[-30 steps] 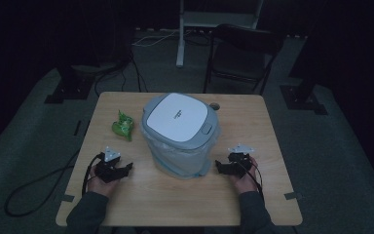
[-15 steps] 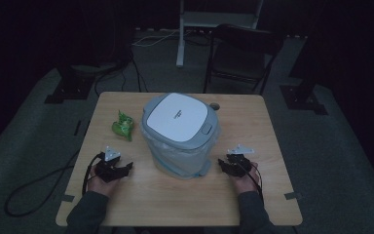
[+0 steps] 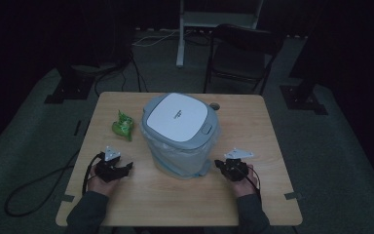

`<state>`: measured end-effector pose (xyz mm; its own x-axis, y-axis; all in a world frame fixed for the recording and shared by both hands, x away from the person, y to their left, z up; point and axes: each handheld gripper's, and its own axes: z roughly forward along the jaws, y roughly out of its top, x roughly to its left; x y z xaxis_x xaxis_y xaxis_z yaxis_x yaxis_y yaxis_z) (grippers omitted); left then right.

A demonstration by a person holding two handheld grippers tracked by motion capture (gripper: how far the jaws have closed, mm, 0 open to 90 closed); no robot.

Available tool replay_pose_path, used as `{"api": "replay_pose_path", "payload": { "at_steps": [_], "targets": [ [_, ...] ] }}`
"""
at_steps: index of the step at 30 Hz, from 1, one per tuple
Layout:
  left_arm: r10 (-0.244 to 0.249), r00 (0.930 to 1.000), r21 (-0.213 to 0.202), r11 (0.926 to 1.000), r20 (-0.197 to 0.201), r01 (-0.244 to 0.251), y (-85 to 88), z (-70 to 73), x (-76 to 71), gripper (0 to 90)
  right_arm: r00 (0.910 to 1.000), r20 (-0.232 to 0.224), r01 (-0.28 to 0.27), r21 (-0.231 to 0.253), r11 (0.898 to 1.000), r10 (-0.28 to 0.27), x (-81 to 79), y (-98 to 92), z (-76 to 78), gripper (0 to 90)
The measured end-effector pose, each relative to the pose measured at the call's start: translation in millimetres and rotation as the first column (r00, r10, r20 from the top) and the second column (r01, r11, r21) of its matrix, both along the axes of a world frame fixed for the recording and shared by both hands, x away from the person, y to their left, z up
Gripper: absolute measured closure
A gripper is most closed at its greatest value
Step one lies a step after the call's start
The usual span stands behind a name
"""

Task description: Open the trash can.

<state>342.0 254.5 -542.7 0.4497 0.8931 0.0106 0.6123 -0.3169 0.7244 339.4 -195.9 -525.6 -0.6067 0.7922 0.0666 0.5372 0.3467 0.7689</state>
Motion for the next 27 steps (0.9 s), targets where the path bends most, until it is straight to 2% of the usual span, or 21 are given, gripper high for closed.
{"api": "replay_pose_path", "payload": {
  "at_steps": [2,3,4,9,10,14,16,27],
  "targets": [
    [0.000,1.0000,0.000,1.0000,-0.001,0.000,-0.1,0.1,0.2,36.5,0.9988,0.002,-0.048,0.036,0.998,0.048,-4.6,5.6,1.7,89.8],
    [0.000,1.0000,0.000,1.0000,-0.001,0.000,-0.1,0.1,0.2,36.5,0.9988,0.002,-0.048,0.036,0.998,0.048,-4.6,5.6,1.7,89.8],
    [0.000,1.0000,0.002,1.0000,-0.002,0.000,-0.1,0.2,0.4,36.5,0.9973,0.004,-0.073,0.048,0.996,0.073,-6.3,9.5,1.8,89.8],
    [0.000,1.0000,0.004,1.0000,-0.002,0.000,-0.2,0.3,0.6,36.5,0.9959,0.016,-0.090,0.058,0.994,0.089,-7.6,15.2,2.4,89.8],
    [0.001,1.0000,0.003,1.0000,-0.002,-0.001,-0.3,0.3,0.7,36.5,0.9956,0.017,-0.094,0.076,0.993,0.093,-7.7,15.2,2.8,89.8],
    [0.001,1.0000,0.003,1.0000,-0.002,-0.001,-0.3,0.2,0.7,36.5,0.9937,0.025,-0.111,0.082,0.990,0.109,-8.2,18.9,3.2,89.9],
    [0.002,1.0000,0.003,1.0000,-0.002,-0.002,-0.3,0.2,0.7,36.5,0.9913,0.023,-0.130,0.062,0.989,0.129,-8.4,25.2,1.2,89.9],
    [0.001,1.0000,0.003,1.0000,-0.002,-0.001,-0.3,0.2,0.7,36.5,0.9874,0.046,-0.154,0.057,0.986,0.151,-7.9,27.2,-3.4,89.9]
  ]
}}
